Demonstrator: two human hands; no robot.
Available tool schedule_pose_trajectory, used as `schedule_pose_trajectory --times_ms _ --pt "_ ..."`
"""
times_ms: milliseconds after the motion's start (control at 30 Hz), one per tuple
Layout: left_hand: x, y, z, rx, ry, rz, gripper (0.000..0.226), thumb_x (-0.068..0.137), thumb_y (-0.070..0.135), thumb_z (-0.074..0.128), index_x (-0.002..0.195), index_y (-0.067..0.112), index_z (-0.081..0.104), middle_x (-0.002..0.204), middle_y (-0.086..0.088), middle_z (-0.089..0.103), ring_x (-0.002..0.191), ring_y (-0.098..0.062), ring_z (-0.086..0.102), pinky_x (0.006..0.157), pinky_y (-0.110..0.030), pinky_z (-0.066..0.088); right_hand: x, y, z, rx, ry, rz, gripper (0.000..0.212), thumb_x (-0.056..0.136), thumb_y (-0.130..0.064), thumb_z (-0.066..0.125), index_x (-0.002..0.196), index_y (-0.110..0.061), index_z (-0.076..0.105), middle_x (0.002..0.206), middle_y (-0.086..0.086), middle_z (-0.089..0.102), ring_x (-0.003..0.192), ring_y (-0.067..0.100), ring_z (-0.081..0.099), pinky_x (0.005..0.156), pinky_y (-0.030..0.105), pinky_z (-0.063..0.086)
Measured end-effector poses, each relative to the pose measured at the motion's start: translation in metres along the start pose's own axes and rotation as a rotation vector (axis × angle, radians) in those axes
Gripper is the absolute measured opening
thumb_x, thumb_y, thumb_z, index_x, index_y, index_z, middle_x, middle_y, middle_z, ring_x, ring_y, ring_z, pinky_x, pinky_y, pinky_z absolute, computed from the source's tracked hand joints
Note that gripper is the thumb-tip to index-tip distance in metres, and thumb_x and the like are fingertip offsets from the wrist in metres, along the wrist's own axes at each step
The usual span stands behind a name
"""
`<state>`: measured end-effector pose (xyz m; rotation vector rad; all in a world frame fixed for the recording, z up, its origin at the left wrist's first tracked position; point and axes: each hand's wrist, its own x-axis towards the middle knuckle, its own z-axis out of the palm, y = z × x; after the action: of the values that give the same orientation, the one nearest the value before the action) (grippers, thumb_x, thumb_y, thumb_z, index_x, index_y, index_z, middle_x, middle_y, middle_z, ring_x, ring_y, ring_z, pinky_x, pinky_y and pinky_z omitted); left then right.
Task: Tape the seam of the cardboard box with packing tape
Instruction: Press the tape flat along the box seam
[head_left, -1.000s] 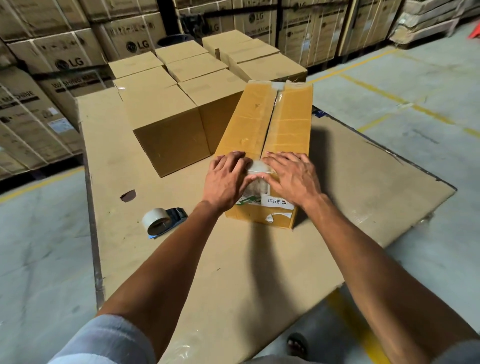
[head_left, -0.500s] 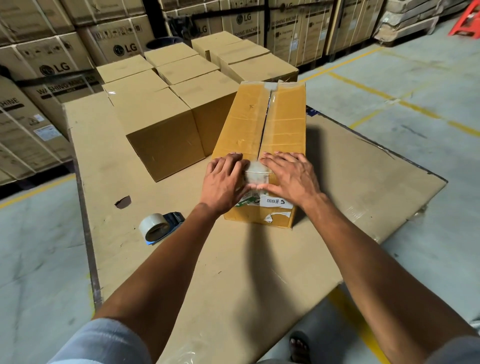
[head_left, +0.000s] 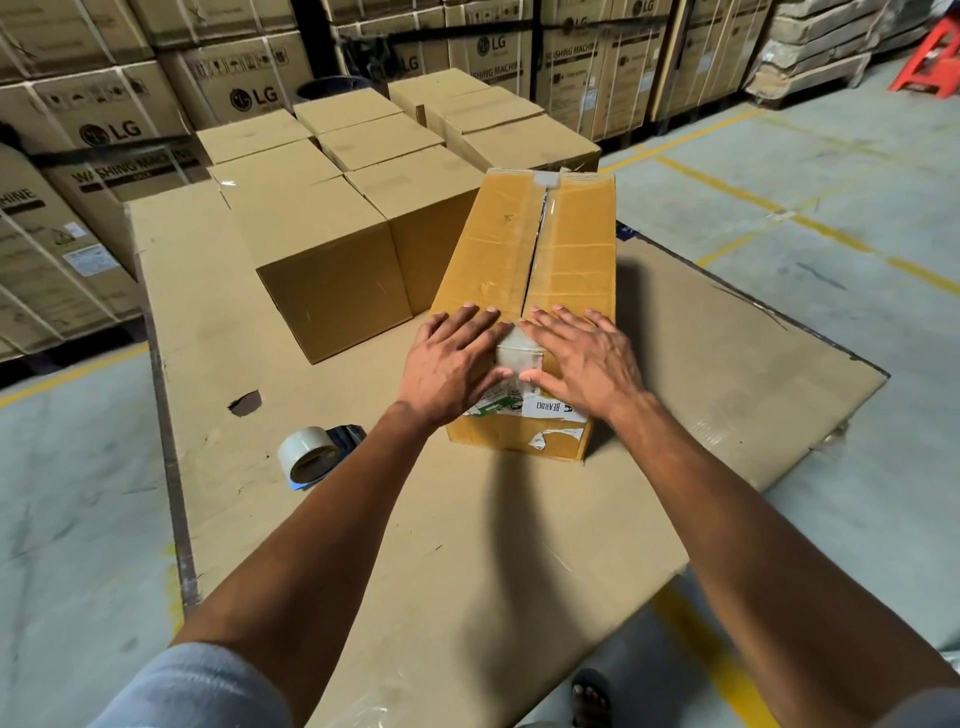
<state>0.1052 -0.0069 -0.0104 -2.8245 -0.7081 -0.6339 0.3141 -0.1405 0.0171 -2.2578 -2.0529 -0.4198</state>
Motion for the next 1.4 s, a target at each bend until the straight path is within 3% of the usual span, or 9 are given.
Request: schedule_pose_trajectory --times_ms 233,400,533,667,767,933,1100,1267,1400 --pt "0.003 0.003 0.0 0.022 0.003 -0.039 0.061 0.115 0.062 0.026 0.161 0.031 0.05 0.167 -0.002 0.049 0.16 -0.03 0.038 0.127 -0.056 0.032 0.001 -0.011 -0.001 0.026 0.013 0.067 0.074 0.101 -0.074 0.008 0.161 -0.038 0.031 0.167 -0.007 0.036 0.155 0.02 0.035 0.126 0.049 0.028" --pt "0.003 -0.004 0.006 0.001 0.058 -0.001 0.059 0.112 0.063 0.042 0.159 0.029 0.053 0.165 -0.002 0.052 0.156 -0.031 0.045 0.122 -0.054 0.038 0.001 -0.008 0.0 -0.006 0.009 0.03 0.074 0.101 -0.074 0.025 0.163 -0.034 0.027 0.168 -0.005 0.034 0.155 0.021 0.034 0.126 0.048 0.028" --pt "-0.001 -0.012 0.005 0.021 0.035 0.049 0.074 0.1 0.068 0.062 0.162 0.03 0.046 0.169 -0.001 0.047 0.158 -0.031 0.041 0.123 -0.055 0.036 -0.002 -0.006 0.001 -0.027 -0.001 0.005 0.082 0.095 -0.074 0.042 0.164 -0.032 0.025 0.169 -0.004 0.031 0.156 0.021 0.031 0.127 0.048 0.027" --pt "0.003 -0.002 0.002 -0.033 0.027 -0.05 0.059 0.112 0.067 0.036 0.16 0.037 0.051 0.166 0.005 0.051 0.159 -0.024 0.041 0.126 -0.05 0.032 0.0 -0.01 -0.008 0.107 0.001 0.078 0.069 0.102 -0.069 0.019 0.159 -0.034 0.038 0.165 -0.009 0.037 0.155 0.017 0.034 0.127 0.047 0.025" --pt "0.006 0.002 0.003 -0.047 0.073 -0.089 0.052 0.115 0.061 0.035 0.154 0.036 0.059 0.161 0.005 0.058 0.155 -0.024 0.047 0.123 -0.051 0.036 0.0 -0.015 -0.011 0.128 0.028 0.106 0.069 0.103 -0.068 0.013 0.156 -0.037 0.043 0.163 -0.012 0.041 0.153 0.015 0.037 0.127 0.047 0.027" --pt "0.002 -0.005 0.008 0.018 0.055 -0.008 0.069 0.105 0.072 0.048 0.16 0.031 0.05 0.166 0.0 0.051 0.156 -0.029 0.044 0.123 -0.055 0.036 0.0 -0.012 -0.006 0.061 0.028 0.077 0.066 0.103 -0.068 0.03 0.159 -0.034 0.038 0.165 -0.008 0.038 0.154 0.017 0.036 0.126 0.048 0.029" --pt "-0.001 -0.006 0.006 0.023 0.022 0.017 0.081 0.099 0.079 0.05 0.164 0.03 0.044 0.169 0.0 0.047 0.159 -0.031 0.039 0.125 -0.057 0.032 -0.004 -0.005 -0.004 -0.005 -0.016 0.011 0.093 0.09 -0.069 0.059 0.165 -0.033 0.019 0.171 -0.005 0.026 0.157 0.019 0.028 0.128 0.047 0.025" --pt "0.008 0.014 0.001 -0.027 0.08 -0.155 0.059 0.111 0.069 0.035 0.151 0.035 0.061 0.158 0.006 0.06 0.153 -0.024 0.048 0.123 -0.053 0.033 -0.002 -0.003 -0.007 0.094 -0.038 0.022 0.07 0.101 -0.065 0.037 0.164 -0.035 0.025 0.17 -0.008 0.027 0.157 0.016 0.027 0.129 0.046 0.021" --pt "0.007 0.014 0.008 0.009 0.124 -0.118 0.061 0.11 0.07 0.04 0.15 0.03 0.063 0.156 0.002 0.062 0.15 -0.028 0.051 0.121 -0.057 0.035 -0.001 -0.008 -0.01 0.115 -0.003 0.047 0.059 0.108 -0.058 0.019 0.162 -0.036 0.031 0.168 -0.008 0.031 0.156 0.016 0.03 0.129 0.046 0.022"
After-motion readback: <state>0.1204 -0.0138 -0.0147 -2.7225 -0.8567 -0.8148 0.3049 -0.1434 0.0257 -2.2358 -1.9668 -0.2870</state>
